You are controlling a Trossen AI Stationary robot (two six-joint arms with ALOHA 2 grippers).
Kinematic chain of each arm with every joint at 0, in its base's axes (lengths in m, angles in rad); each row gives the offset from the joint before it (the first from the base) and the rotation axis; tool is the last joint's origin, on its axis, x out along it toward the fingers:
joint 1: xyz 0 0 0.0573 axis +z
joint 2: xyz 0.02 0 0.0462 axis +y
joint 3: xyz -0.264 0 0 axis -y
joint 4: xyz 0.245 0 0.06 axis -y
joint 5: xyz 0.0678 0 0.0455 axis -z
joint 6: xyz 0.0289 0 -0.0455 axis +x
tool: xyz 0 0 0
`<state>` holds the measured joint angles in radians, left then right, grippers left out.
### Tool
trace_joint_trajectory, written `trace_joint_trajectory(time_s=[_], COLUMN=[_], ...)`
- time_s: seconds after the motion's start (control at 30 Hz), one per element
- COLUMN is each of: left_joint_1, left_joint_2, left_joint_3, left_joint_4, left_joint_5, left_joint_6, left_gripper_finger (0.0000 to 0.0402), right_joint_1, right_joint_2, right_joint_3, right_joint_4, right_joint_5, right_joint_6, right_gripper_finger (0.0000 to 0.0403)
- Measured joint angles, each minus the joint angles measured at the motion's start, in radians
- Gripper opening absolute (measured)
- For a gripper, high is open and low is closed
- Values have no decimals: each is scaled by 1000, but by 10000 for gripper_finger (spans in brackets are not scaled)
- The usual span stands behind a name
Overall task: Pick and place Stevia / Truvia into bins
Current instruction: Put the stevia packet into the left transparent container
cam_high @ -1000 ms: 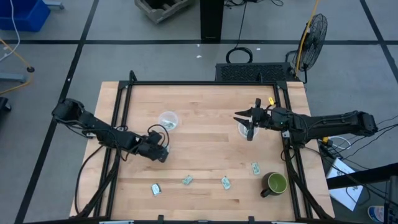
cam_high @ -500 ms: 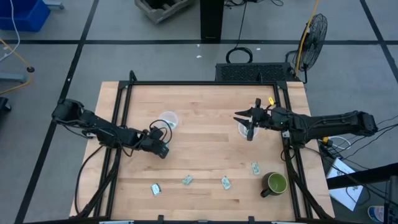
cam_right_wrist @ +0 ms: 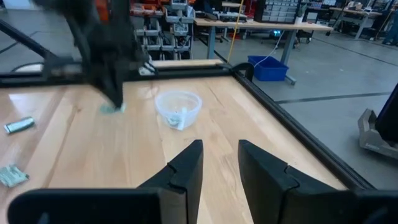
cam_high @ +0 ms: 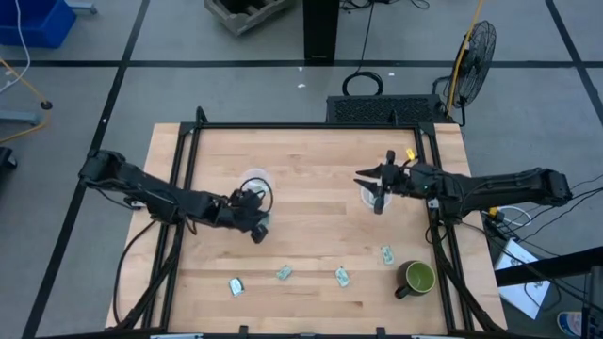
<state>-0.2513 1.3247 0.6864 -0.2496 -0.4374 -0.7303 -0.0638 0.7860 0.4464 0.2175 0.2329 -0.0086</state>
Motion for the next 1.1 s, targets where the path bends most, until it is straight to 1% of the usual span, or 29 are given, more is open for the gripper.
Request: trace_joint_trajectory(time_s=[0.07, 0.13, 0.23, 0.33, 0.47, 0.53, 0.63, 0.77, 0.97, 1.1], left_joint_1=[11, 36, 109, 201, 307, 337, 369, 394, 416, 416], left_joint_2=[0, 0, 0, -1, -1, -1, -1, -1, -1, -1], left_joint_3=[68, 130, 197, 203, 150, 110, 49, -2, -34, -35], left_joint_4=[-72, -173, -353, -454, -439, -383, -291, -215, -199, -191], left_joint_5=[-87, -152, -175, -159, -54, -3, 39, 54, 54, 53], left_joint_6=[89, 121, 93, 62, 66, 98, 123, 126, 127, 135], left_gripper_finger=[2, 2, 2, 1, 2, 2, 1, 11, 37, 66], right_joint_1=[-5, -9, -9, -9, -9, -9, -9, -9, -9, -9], right_joint_2=[0, 0, 0, 0, 0, 0, 0, 0, 0, 0], right_joint_3=[-12, -15, -16, -16, -16, -16, -16, -17, -17, -17], right_joint_4=[11, 18, 18, 18, 18, 18, 18, 18, 18, 18], right_joint_5=[0, 0, 0, 0, 0, 0, -2, -2, -2, -3], right_joint_6=[-3, -1, 17, 27, 27, 27, 27, 27, 26, 25], right_gripper_finger=[96, 96, 96, 96, 96, 96, 96, 96, 96, 96])
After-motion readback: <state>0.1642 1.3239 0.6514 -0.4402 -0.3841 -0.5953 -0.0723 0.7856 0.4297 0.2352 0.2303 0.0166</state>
